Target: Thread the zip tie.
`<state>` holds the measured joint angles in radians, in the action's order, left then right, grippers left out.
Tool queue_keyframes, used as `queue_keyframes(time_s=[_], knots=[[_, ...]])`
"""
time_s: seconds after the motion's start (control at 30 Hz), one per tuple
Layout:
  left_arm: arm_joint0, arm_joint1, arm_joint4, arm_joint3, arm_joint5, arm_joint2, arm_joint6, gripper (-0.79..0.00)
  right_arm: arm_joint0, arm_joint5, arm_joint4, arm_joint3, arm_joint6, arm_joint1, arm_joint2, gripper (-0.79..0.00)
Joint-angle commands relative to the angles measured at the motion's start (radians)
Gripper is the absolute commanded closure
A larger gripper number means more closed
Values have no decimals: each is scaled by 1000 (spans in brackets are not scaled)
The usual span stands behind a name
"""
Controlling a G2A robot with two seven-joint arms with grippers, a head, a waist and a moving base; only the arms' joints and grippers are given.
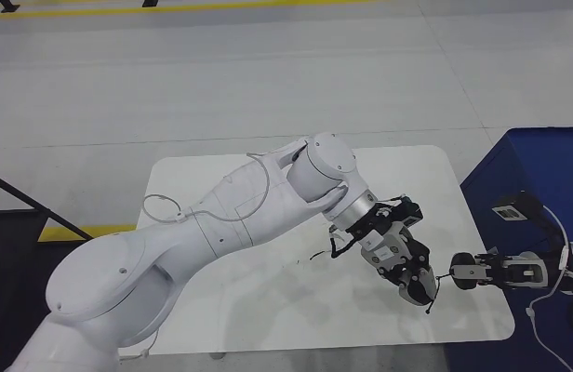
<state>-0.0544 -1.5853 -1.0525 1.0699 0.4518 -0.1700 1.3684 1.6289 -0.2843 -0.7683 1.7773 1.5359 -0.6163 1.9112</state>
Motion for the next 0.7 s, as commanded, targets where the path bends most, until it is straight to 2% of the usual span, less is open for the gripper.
queue_keyframes(time_s=[0.0,0.67], knots=[[-4,1,-1,1,3,0,-3,0,0,0,0,0,0,0,0,0],[-14,0,-6,-3,6,0,-6,0,0,0,0,0,0,0,0,0]])
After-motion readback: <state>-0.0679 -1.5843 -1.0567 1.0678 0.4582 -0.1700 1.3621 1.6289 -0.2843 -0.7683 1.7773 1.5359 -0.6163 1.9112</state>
